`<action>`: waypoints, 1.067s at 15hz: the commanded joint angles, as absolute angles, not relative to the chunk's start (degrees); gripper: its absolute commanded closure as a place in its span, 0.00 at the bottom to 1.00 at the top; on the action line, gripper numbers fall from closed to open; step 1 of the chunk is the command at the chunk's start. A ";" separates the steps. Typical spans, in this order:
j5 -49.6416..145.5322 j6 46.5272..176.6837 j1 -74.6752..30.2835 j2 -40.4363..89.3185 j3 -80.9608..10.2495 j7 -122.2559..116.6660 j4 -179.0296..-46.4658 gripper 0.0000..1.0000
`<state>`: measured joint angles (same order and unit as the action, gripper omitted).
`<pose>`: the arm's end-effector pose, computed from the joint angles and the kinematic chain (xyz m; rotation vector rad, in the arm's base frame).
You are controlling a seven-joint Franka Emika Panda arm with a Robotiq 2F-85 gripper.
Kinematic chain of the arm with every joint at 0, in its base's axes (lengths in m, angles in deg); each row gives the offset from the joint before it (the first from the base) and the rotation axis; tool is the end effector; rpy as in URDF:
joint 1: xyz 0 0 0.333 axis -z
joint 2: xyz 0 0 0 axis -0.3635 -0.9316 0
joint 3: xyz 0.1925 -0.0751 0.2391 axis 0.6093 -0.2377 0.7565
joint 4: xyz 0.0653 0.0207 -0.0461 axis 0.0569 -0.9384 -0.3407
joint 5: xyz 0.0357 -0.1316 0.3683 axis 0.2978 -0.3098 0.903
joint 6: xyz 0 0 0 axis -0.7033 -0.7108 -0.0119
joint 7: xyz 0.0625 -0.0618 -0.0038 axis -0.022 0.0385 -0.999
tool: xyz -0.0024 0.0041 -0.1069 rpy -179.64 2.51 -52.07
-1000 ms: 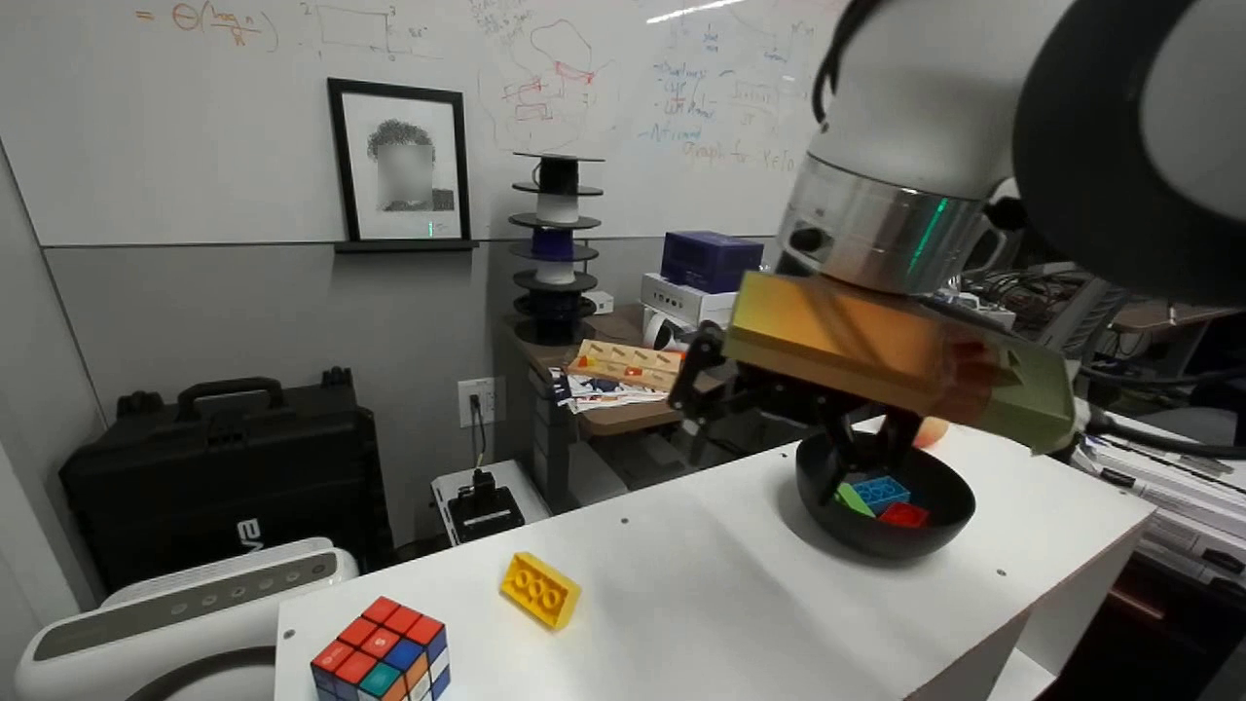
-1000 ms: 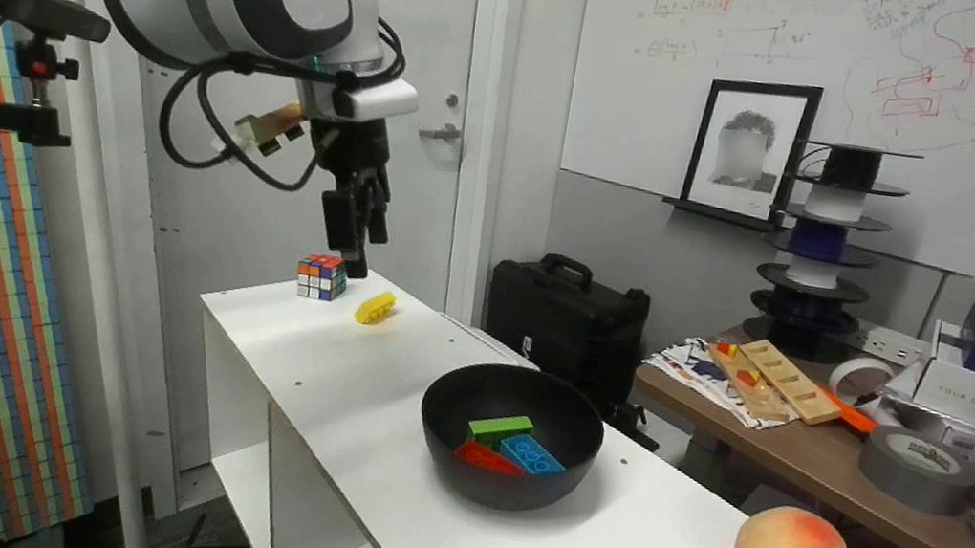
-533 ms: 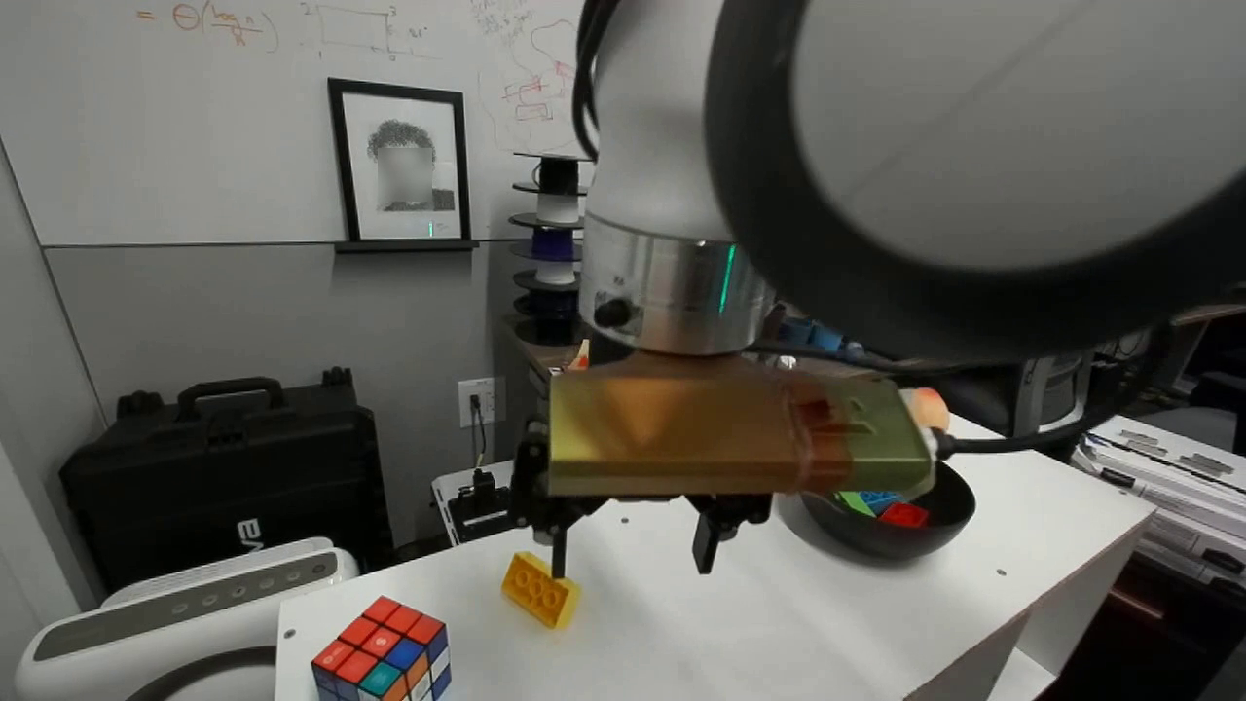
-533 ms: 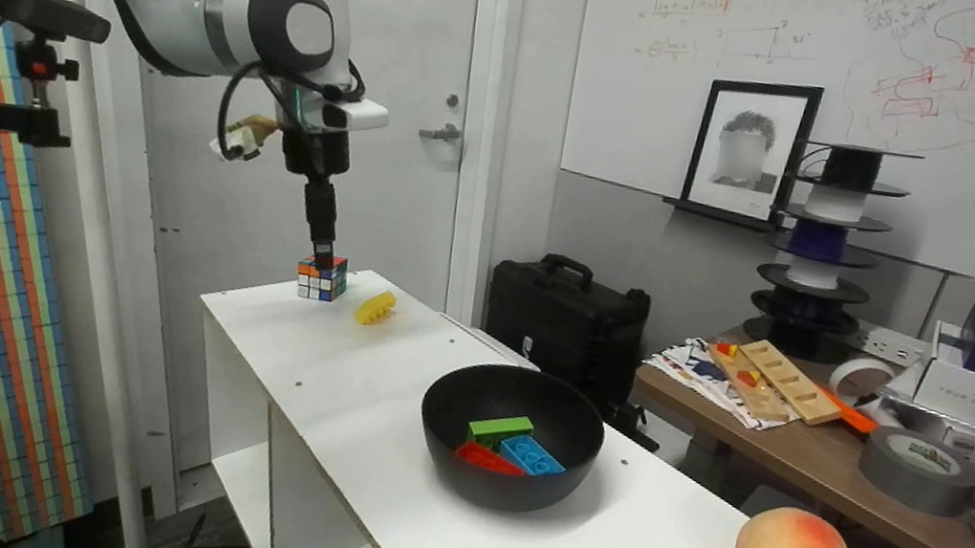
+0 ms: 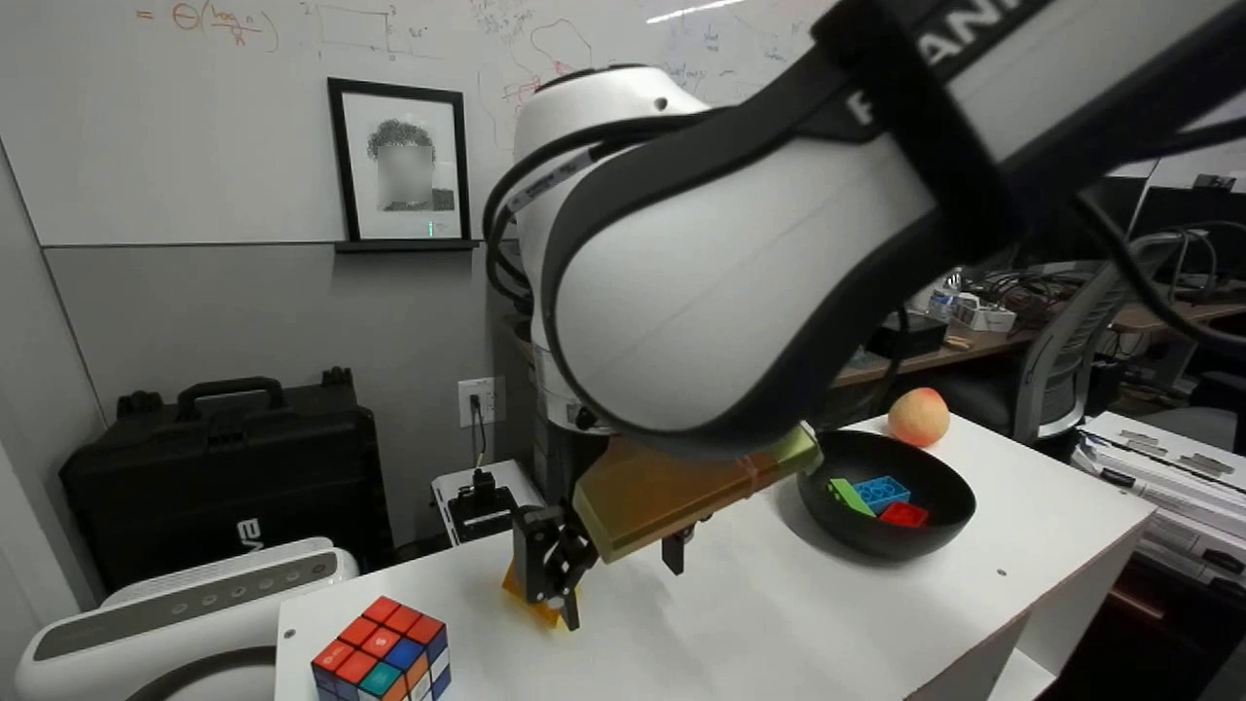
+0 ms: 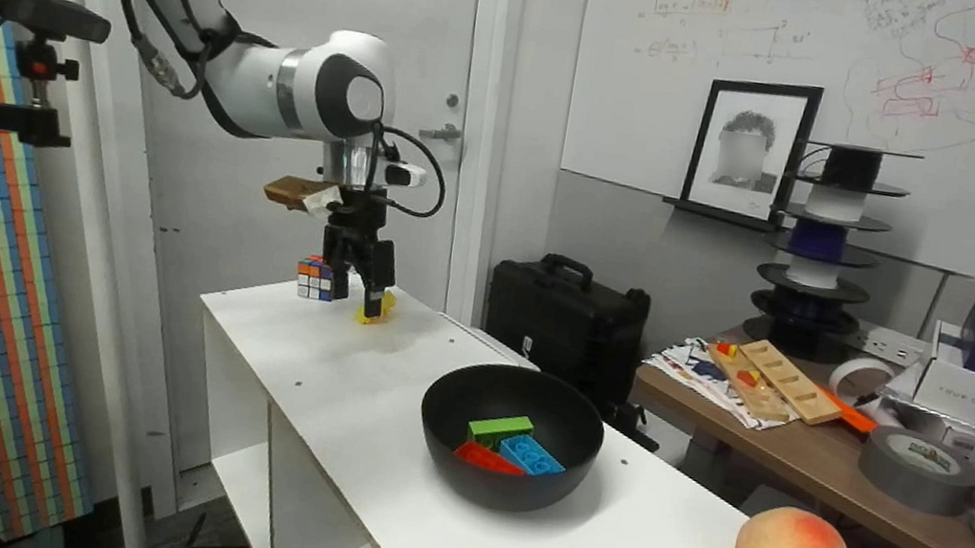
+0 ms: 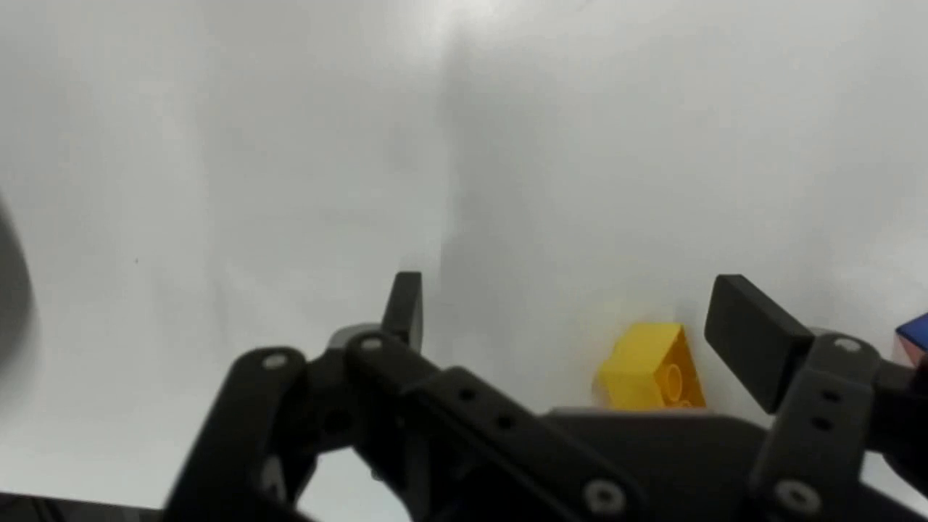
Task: Put the Legos in the bowl
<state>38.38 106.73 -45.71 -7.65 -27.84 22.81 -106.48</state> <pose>0.6249 0.3179 0.1558 2.9981 0.1326 -0.0262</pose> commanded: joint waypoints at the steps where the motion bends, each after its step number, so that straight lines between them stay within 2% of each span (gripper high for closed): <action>1: 35.27 99.47 -48.15 -13.71 -29.54 14.34 -94.27 0.00; 7: 28.84 96.73 -49.35 -20.51 -30.35 0.53 -83.59 0.00; 16: 25.96 104.81 -49.19 -28.01 -29.00 -16.14 -76.12 0.00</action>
